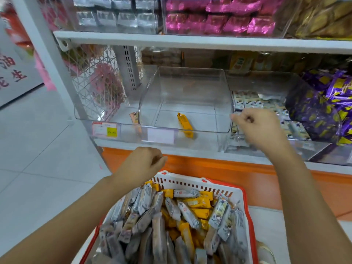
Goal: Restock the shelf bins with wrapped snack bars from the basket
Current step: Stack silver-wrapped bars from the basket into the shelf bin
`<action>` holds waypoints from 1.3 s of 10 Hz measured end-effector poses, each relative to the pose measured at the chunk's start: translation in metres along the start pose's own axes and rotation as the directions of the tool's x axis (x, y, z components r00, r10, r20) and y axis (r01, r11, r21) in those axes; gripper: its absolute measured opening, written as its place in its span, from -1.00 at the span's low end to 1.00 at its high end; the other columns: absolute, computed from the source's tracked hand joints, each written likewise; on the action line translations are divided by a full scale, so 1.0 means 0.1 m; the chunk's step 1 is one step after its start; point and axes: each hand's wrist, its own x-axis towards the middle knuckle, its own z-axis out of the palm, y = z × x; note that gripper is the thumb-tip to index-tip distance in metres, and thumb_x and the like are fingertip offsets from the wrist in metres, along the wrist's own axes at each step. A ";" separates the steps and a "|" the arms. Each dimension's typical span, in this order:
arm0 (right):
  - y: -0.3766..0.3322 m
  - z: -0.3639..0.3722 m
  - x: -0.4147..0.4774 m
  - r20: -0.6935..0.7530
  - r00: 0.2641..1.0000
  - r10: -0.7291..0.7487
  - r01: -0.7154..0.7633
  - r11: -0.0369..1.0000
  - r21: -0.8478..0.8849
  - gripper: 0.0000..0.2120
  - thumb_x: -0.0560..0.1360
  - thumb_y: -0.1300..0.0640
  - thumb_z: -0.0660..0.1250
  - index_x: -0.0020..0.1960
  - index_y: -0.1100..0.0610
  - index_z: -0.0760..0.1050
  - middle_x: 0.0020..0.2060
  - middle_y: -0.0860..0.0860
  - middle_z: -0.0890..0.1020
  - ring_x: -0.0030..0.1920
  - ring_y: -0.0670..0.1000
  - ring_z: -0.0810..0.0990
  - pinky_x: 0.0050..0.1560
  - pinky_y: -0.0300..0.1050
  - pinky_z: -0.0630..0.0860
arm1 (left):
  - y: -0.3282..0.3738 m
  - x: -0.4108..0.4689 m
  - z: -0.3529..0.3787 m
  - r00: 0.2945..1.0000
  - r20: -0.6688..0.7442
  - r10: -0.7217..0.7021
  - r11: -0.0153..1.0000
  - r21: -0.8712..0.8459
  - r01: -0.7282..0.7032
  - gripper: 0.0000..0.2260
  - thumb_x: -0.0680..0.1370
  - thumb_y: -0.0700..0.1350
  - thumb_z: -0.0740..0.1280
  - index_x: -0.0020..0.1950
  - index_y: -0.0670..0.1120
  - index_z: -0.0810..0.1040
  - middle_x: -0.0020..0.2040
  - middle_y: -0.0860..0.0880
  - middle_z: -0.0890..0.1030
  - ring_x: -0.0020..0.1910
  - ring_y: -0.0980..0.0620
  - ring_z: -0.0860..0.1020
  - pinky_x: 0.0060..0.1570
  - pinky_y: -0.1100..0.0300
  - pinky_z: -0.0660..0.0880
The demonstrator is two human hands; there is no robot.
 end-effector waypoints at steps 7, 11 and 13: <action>0.02 2.73 -0.97 0.756 0.377 0.536 0.019 0.811 -0.584 -0.65 0.52 -0.11 0.27 -0.30 0.09 0.31 -0.35 0.03 0.32 -0.38 0.01 0.32 -0.21 -0.05 0.35 | -1.16 -0.90 0.48 0.575 0.531 -0.623 0.781 0.391 0.486 -0.64 0.64 -0.15 0.10 -0.37 -0.11 0.24 -0.36 0.00 0.28 -0.43 0.11 0.25 -0.46 0.33 0.19; 0.10 2.43 -1.24 0.613 0.631 0.475 0.042 0.768 -0.639 -0.79 0.55 0.28 0.24 -0.24 0.12 0.32 -0.38 -0.01 0.36 -0.42 -0.05 0.34 -0.50 -0.21 0.25 | -1.10 -0.89 0.42 0.572 0.553 -0.606 0.793 0.365 0.488 -0.65 0.61 -0.16 0.14 -0.38 -0.10 0.20 -0.39 0.00 0.25 -0.46 0.10 0.19 -0.47 0.29 0.13; 0.26 2.39 -1.54 0.534 0.766 0.357 0.045 0.800 -0.599 -0.76 0.55 0.30 0.21 0.11 0.08 0.55 -0.14 0.00 0.60 -0.21 0.02 0.58 -0.39 -0.17 0.38 | -1.00 -0.90 0.41 0.581 0.549 -0.601 0.799 0.384 0.462 -0.62 0.62 -0.12 0.14 -0.39 -0.10 0.19 -0.39 -0.01 0.22 -0.46 0.10 0.18 -0.47 0.32 0.13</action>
